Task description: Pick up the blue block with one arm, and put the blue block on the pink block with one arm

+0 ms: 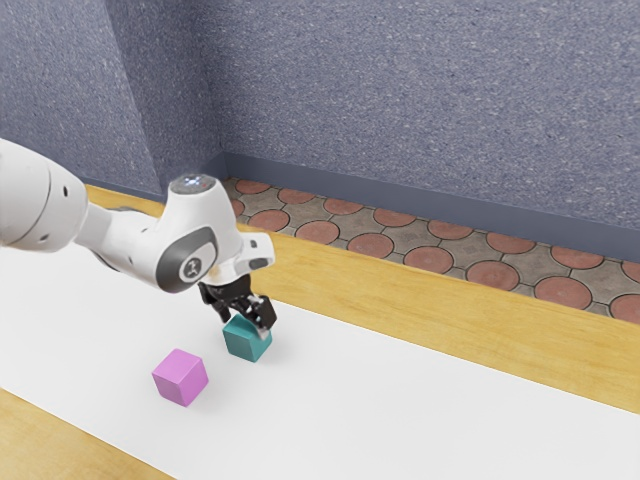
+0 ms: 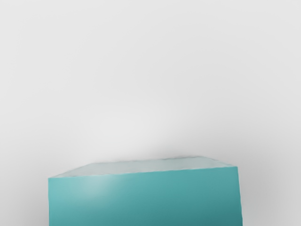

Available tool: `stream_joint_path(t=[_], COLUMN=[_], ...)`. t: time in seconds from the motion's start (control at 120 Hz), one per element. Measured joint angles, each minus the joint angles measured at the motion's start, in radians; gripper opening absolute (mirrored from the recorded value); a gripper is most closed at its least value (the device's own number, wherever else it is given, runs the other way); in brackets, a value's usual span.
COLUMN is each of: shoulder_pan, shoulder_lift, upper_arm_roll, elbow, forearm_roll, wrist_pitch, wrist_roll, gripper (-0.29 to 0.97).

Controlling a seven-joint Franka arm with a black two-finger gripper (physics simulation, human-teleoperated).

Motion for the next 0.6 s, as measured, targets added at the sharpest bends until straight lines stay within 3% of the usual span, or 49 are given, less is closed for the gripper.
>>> stream_joint_path(t=[0.392,0.6], shoulder_pan=[0.056,0.058], shoulder_lift=[0.034,0.027], upper_arm_roll=[-0.044,-0.045], elbow=[-0.017,-0.015], forearm_roll=[0.0,0.001], wrist_pitch=[0.043,0.043], wrist_roll=[-0.018,-0.017], gripper=[0.66,0.56])
